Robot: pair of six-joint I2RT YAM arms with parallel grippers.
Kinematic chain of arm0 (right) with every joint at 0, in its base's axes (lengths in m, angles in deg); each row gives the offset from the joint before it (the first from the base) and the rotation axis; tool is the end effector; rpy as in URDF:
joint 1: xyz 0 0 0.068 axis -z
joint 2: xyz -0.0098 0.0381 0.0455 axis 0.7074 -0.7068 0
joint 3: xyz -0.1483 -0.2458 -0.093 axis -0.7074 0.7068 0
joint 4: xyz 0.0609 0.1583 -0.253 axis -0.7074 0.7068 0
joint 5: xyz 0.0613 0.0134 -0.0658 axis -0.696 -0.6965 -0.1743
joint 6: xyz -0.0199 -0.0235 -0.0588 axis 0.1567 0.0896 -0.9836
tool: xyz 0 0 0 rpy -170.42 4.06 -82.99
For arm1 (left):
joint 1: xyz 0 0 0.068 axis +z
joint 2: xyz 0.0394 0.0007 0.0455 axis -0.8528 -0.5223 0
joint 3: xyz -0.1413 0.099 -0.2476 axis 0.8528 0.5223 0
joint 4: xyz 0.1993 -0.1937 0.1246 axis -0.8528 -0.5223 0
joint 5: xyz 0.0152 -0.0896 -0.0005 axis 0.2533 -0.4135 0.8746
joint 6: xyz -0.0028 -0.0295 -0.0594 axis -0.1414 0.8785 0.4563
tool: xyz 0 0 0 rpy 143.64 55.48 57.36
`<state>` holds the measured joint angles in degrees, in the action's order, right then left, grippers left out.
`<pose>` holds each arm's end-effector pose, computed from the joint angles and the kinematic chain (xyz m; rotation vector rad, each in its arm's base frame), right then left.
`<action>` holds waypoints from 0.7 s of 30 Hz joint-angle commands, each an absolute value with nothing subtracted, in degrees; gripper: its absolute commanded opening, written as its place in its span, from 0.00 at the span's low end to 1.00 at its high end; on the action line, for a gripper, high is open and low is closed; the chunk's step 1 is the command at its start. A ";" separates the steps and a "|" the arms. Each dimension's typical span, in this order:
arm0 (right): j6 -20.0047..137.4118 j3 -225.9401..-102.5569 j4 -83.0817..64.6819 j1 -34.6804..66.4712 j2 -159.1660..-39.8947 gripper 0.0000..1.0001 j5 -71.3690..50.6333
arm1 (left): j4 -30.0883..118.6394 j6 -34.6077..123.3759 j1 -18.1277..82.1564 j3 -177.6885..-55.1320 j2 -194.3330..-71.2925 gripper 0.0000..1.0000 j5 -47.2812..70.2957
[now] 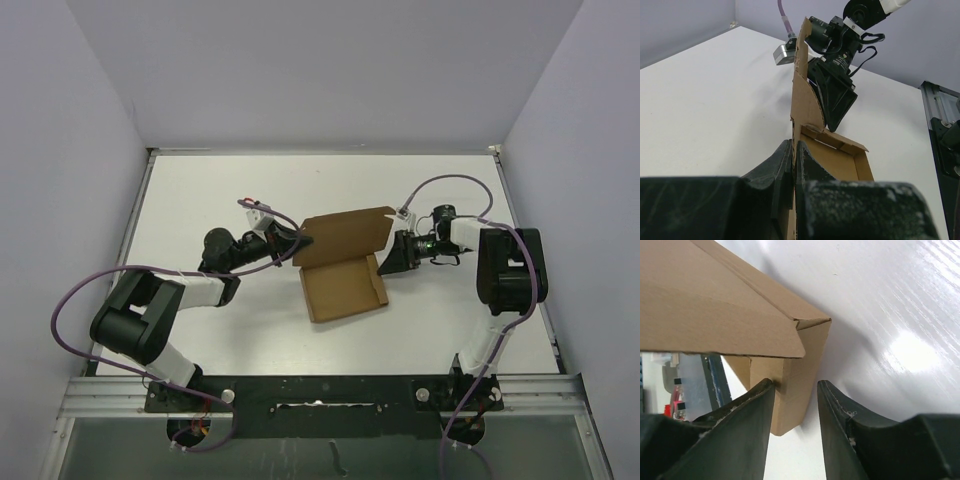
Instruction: Fold the paper box
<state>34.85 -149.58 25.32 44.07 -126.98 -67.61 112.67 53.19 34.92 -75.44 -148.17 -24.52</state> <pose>0.3652 0.0537 0.1225 -0.4813 2.4037 1.5199 0.2900 -0.1666 0.2084 0.7202 1.3627 -1.1489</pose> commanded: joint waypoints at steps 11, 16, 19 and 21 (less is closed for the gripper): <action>38.97 -146.30 17.35 39.73 -118.27 0.40 -54.63 | 111.83 52.10 31.54 -74.04 -143.18 0.00 -14.79; 40.31 -145.98 17.10 39.09 -118.71 0.40 -55.73 | 111.27 51.18 30.86 -72.16 -142.44 0.00 -10.48; 40.63 -145.43 16.85 38.70 -118.95 0.36 -55.22 | 112.25 51.17 30.79 -71.29 -142.56 0.00 -9.74; 40.77 -145.23 16.84 38.35 -119.20 0.35 -54.96 | 112.62 51.17 30.61 -71.01 -142.70 0.00 -9.54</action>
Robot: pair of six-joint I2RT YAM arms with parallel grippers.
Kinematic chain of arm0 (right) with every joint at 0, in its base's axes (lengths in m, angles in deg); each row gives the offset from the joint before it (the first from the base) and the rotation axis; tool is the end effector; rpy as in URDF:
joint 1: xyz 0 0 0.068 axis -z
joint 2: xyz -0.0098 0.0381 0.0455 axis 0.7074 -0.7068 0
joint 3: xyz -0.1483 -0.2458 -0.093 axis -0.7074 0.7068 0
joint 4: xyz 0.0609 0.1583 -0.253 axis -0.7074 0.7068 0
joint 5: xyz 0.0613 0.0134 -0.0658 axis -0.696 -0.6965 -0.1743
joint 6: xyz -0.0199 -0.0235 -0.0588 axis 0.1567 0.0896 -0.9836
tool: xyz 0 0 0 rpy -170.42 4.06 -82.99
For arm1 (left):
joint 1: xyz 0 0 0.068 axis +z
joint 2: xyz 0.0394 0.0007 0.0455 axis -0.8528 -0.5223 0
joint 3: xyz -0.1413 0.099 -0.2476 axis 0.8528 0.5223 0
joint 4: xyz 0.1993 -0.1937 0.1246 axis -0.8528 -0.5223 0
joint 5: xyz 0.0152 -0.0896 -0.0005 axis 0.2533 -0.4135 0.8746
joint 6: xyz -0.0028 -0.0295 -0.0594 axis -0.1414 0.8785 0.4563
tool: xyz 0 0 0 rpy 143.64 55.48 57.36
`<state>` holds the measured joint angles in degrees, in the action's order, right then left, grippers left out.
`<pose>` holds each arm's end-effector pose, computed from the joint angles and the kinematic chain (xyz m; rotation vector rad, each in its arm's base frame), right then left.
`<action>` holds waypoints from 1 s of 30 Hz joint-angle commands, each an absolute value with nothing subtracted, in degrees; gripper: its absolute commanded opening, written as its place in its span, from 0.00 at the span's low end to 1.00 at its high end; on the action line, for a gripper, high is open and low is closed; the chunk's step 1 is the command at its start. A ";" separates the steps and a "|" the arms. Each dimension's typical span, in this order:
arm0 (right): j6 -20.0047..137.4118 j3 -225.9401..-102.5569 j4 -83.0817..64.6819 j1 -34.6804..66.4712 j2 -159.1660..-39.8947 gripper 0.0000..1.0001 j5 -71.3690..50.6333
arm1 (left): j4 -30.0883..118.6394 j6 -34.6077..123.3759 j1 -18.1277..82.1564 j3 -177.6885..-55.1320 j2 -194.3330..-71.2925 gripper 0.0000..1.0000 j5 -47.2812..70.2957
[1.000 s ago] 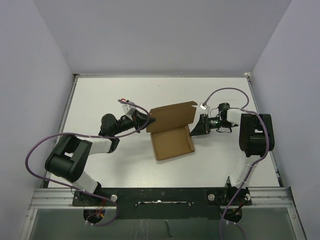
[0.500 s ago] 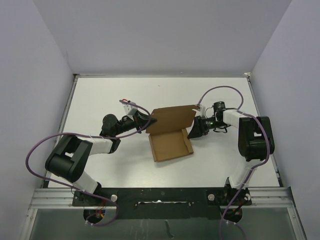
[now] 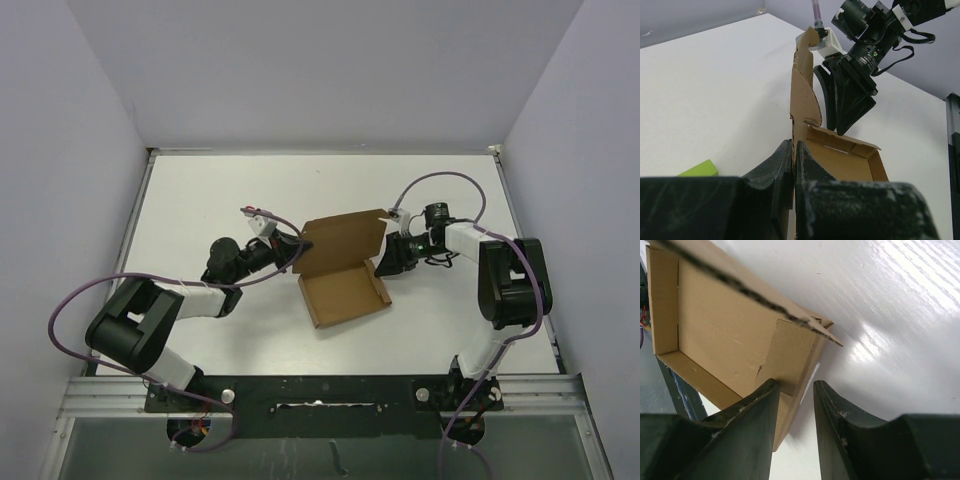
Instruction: Fold the paper box
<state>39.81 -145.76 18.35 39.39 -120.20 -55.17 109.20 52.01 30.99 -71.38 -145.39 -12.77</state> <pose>0.3545 0.0768 0.1385 -0.5774 2.4761 1.2254 0.2718 -0.1734 0.1954 0.5945 1.4584 -1.0631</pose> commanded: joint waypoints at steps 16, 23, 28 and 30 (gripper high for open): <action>41.52 -145.14 17.58 32.95 -118.48 0.35 -44.48 | 116.19 51.70 29.98 -68.43 -143.19 0.00 -7.85; 39.41 -145.62 18.89 30.18 -117.84 0.20 -39.07 | 116.31 51.53 29.84 -67.47 -142.77 0.00 -6.55; 37.61 -146.27 19.56 28.59 -116.65 0.05 -34.94 | 116.67 52.30 29.76 -67.42 -142.80 0.00 -7.08; 36.88 -146.63 19.56 28.33 -115.81 0.01 -32.87 | 117.22 53.25 29.75 -67.57 -143.17 0.00 -8.23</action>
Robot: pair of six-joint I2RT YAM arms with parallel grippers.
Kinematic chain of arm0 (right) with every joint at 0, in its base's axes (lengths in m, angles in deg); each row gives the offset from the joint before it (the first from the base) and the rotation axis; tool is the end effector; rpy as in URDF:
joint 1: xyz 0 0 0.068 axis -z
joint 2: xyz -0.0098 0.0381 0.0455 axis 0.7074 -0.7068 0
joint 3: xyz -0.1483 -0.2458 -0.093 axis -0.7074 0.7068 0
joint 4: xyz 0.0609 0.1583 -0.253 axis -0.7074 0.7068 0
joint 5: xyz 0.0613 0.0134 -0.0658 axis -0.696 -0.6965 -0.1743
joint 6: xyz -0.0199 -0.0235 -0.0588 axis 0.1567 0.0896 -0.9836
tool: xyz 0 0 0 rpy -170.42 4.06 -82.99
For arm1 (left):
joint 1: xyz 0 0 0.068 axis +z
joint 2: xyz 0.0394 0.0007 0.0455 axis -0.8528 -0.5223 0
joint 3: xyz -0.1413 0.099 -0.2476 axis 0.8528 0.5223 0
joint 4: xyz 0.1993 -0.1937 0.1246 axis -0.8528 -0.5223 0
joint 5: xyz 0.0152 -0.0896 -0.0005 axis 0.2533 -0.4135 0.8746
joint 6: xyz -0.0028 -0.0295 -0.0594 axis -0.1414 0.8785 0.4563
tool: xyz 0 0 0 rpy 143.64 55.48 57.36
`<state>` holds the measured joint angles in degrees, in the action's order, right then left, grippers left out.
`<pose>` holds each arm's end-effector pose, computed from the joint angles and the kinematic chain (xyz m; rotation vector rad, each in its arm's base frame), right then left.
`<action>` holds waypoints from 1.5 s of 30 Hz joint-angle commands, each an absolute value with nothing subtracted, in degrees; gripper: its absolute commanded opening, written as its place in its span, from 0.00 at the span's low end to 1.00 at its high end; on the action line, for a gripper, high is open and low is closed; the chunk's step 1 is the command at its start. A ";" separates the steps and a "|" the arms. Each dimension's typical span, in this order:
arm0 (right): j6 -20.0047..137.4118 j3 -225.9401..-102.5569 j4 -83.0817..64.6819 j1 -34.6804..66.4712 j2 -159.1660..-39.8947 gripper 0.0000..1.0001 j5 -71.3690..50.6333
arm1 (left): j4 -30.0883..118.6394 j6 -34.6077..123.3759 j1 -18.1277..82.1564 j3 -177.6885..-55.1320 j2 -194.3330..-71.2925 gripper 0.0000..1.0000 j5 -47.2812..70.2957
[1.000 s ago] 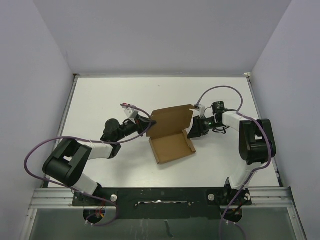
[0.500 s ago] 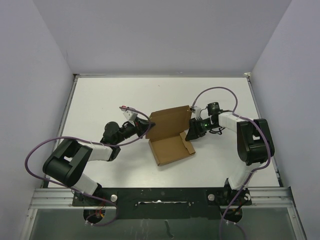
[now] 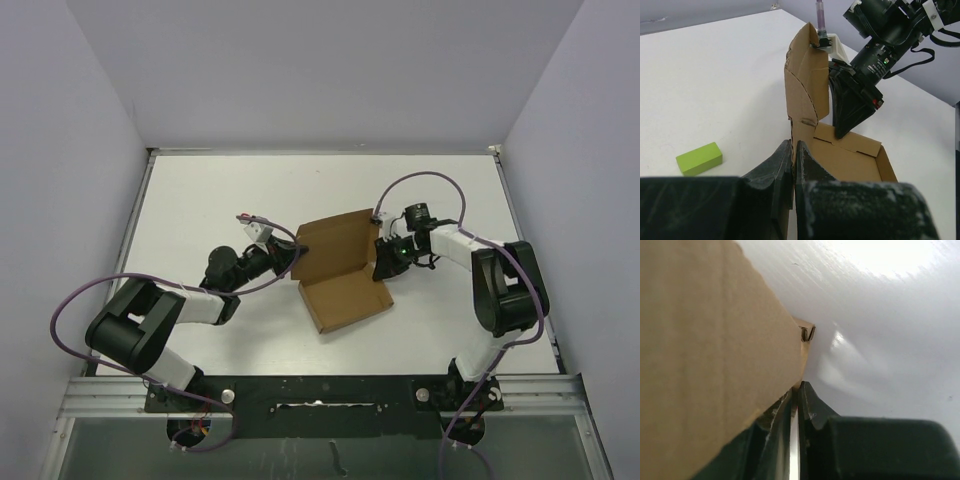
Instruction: Fold the paper box
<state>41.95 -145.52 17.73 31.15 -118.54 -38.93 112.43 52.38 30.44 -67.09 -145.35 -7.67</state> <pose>0.3449 0.1171 0.1377 -0.7022 2.6053 0.8960 0.2590 -0.1655 0.1797 0.5193 1.4901 -1.0145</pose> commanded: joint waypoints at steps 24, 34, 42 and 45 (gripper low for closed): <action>23.16 -147.34 18.58 21.37 -116.62 0.03 -4.41 | 128.85 59.51 28.77 -67.97 -154.78 0.00 -14.21; 22.58 -147.94 21.70 23.54 -116.01 0.16 -10.37 | 128.92 59.35 28.72 -68.18 -155.70 0.00 -13.60; 21.63 -148.20 23.30 24.84 -115.75 0.20 -13.44 | 128.79 59.18 28.74 -67.93 -155.55 0.00 -13.29; 22.06 -148.37 23.63 26.07 -115.57 0.22 -14.50 | 128.65 59.09 28.77 -67.91 -155.35 0.00 -13.11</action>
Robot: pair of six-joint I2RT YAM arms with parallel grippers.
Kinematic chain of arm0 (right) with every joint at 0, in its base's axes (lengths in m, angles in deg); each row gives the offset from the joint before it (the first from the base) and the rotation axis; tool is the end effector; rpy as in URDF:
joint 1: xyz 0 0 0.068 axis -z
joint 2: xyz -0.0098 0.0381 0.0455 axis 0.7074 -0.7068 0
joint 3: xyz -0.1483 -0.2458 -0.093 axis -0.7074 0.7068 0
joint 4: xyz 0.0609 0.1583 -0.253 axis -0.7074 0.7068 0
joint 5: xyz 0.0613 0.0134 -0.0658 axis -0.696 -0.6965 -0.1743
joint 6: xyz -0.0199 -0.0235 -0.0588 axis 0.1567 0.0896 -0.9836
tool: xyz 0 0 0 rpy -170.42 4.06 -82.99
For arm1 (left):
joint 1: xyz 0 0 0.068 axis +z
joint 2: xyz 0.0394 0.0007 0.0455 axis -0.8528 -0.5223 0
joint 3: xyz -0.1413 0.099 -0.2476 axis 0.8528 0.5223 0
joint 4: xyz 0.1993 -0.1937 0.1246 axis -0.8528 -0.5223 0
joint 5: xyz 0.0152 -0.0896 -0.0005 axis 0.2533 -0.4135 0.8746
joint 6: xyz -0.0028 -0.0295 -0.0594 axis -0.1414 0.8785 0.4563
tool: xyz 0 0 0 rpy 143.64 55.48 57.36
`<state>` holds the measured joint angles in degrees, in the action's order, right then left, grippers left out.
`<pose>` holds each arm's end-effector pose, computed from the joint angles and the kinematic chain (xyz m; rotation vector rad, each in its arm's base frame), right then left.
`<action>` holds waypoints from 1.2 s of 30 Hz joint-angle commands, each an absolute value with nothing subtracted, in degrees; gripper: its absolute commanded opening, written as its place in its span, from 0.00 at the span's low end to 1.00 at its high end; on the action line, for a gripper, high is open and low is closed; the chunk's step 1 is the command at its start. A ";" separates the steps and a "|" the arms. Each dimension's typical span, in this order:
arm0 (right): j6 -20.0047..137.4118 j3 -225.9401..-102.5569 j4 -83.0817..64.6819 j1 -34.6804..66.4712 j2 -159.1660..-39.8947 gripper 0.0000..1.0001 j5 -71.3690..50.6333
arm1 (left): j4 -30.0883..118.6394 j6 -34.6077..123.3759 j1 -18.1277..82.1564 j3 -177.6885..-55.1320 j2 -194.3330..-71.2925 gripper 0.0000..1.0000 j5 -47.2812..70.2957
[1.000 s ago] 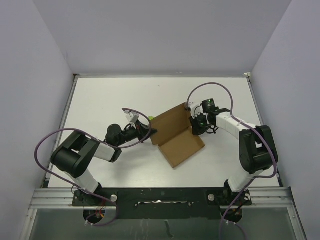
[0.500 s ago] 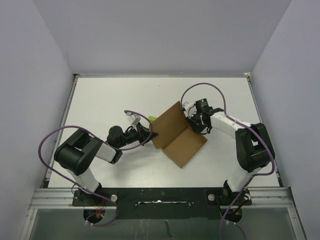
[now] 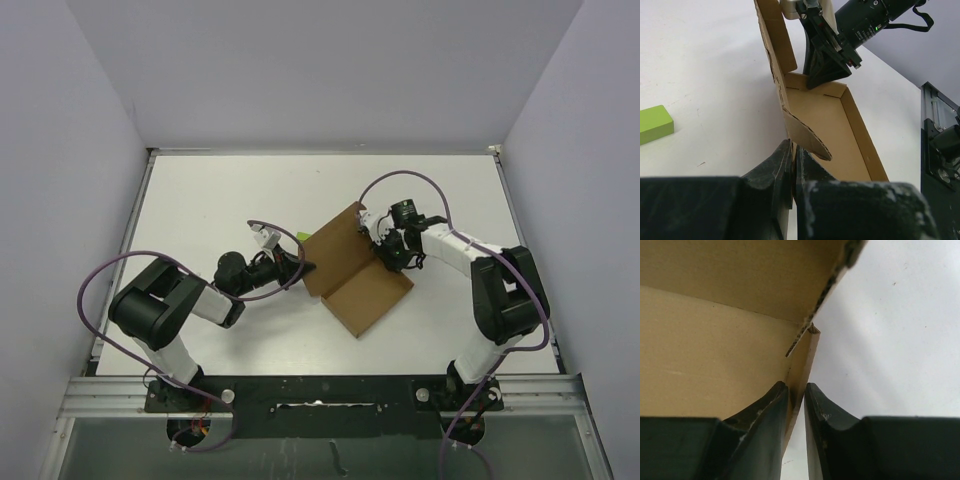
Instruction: Fold the paper box
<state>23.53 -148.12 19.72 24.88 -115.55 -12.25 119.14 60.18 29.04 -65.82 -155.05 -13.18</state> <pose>0.3464 0.1363 0.1593 -1.1614 2.4664 0.1871 0.2518 -0.1750 0.1390 0.5172 1.6132 -1.2066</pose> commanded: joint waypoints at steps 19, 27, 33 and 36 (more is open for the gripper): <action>22.32 -148.50 23.66 27.16 -116.53 0.05 -10.28 | 128.92 58.91 28.98 -67.18 -154.57 0.00 -13.02; 20.40 -148.47 26.14 30.76 -113.48 0.36 -18.47 | 128.84 58.91 28.98 -67.26 -154.19 0.00 -13.13; 18.67 -147.94 27.26 30.75 -112.96 0.36 -20.17 | 128.57 58.89 28.99 -67.44 -154.01 0.00 -13.10; 17.69 -147.33 27.94 30.31 -112.75 0.39 -20.60 | 128.21 58.76 29.03 -67.44 -153.55 0.00 -13.02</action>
<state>20.38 -148.19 24.44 30.72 -114.87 -20.09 119.53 59.96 28.89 -65.82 -155.05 -13.05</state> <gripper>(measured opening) 0.373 0.018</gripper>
